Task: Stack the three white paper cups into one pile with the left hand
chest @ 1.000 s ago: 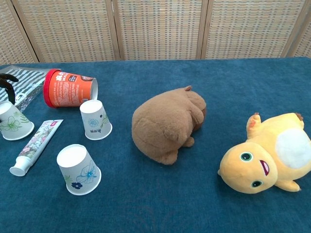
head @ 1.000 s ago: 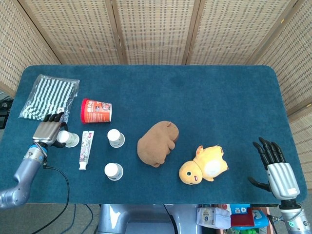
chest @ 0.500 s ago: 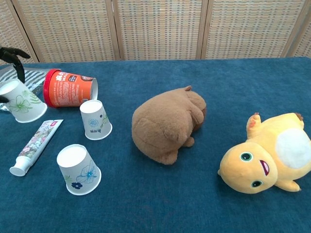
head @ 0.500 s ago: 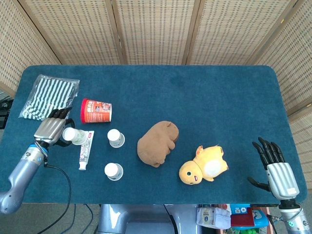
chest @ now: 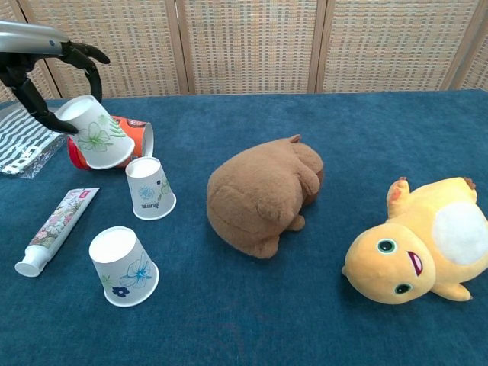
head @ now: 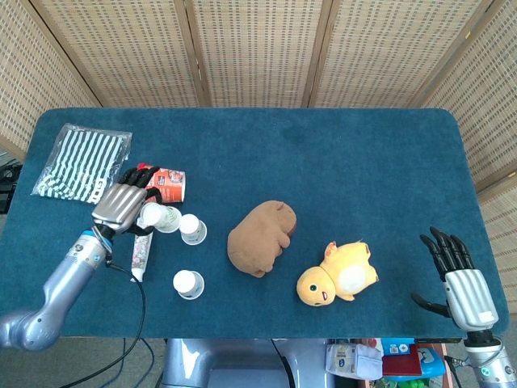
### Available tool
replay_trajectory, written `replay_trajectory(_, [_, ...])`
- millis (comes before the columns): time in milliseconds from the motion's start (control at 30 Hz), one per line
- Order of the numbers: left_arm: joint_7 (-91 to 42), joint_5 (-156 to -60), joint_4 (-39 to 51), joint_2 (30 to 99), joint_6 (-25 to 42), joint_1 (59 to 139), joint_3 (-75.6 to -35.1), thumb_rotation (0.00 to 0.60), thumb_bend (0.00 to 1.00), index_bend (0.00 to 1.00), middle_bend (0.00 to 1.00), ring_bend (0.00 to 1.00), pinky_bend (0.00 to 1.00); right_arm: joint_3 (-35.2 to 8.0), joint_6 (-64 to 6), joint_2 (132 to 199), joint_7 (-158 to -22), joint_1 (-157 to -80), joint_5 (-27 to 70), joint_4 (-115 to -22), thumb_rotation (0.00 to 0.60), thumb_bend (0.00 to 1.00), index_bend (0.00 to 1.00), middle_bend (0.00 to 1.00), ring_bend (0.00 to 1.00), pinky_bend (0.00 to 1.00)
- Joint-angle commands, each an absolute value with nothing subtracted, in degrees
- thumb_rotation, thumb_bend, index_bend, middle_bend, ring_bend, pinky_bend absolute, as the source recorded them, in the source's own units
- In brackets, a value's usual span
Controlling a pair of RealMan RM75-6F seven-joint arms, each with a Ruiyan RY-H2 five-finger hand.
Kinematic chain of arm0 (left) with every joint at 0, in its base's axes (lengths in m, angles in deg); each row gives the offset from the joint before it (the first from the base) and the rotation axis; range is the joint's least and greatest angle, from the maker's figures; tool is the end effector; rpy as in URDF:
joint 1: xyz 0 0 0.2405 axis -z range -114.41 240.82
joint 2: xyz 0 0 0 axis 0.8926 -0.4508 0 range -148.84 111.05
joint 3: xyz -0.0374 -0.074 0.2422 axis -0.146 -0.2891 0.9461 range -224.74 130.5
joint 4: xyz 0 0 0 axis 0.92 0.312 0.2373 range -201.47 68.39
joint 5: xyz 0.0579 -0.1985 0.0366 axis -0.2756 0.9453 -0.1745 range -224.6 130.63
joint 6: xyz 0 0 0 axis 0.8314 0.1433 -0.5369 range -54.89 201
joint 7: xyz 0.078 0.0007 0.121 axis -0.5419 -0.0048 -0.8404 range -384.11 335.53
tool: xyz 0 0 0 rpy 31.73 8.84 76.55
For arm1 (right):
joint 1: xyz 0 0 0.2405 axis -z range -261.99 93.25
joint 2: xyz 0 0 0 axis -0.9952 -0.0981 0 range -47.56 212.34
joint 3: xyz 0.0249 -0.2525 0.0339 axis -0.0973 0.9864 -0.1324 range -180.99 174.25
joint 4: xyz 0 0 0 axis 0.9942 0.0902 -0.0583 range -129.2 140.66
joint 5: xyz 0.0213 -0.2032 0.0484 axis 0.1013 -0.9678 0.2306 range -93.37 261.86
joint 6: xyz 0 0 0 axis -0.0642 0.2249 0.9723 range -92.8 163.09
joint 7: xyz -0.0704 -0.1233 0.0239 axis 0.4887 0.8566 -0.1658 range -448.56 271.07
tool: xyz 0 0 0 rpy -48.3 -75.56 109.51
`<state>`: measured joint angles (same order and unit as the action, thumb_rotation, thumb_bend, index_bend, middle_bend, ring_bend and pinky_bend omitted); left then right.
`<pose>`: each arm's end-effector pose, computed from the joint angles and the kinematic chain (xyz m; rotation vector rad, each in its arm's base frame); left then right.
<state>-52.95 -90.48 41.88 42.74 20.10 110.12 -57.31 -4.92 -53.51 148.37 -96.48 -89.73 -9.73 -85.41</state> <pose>-0.1422 0.3457 0.1008 -1.8093 -0.9739 -0.7248 -0.2906 -0.1772 0.1479 1.4417 -0.9303 1.1203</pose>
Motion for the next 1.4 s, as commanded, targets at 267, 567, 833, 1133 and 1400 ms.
replay_trajectory(267, [-56.1, -86.1, 40.4, 48.3, 17.5, 114.2, -57.8, 0.600, 0.24, 0.44, 0.00, 0.00, 0.00, -5.2, -53.5, 148.1, -98.4, -89.8, -9.1, -84.8, 0.600, 0.05, 0.00, 0.00, 0.00, 0.00])
replay_trajectory(567, [-59.8, -80.7, 40.9, 48.9, 18.2, 117.5, -56.8, 0.600, 0.24, 0.44, 0.00, 0.00, 0.00, -5.4, -53.7, 148.1, -98.9, -89.7, -8.9, -84.6, 0.600, 0.05, 0.00, 0.00, 0.00, 0.00])
replay_trajectory(833, [-62.4, -74.6, 40.2, 49.7, 18.2, 120.8, -56.0, 0.600, 0.24, 0.44, 0.00, 0.00, 0.00, -5.3, -53.6, 148.2, -98.8, -89.8, -9.1, -84.6, 0.600, 0.05, 0.00, 0.00, 0.00, 0.00])
replay_trajectory(1133, [-63.4, -72.7, 37.8, 52.6, 17.8, 123.1, -55.3, 0.600, 0.24, 0.41, 0.00, 0.00, 0.00, -5.4, -53.6, 148.1, -99.5, -89.8, -9.0, -84.4, 0.600, 0.05, 0.00, 0.00, 0.00, 0.00])
replay_trajectory(1400, [-65.3, -69.1, 37.5, 53.2, 18.7, 125.0, -53.4, 0.600, 0.24, 0.03, 0.00, 0.00, 0.00, -5.6, -53.7, 148.1, -100.1, -89.7, -8.7, -84.1, 0.600, 0.05, 0.00, 0.00, 0.00, 0.00])
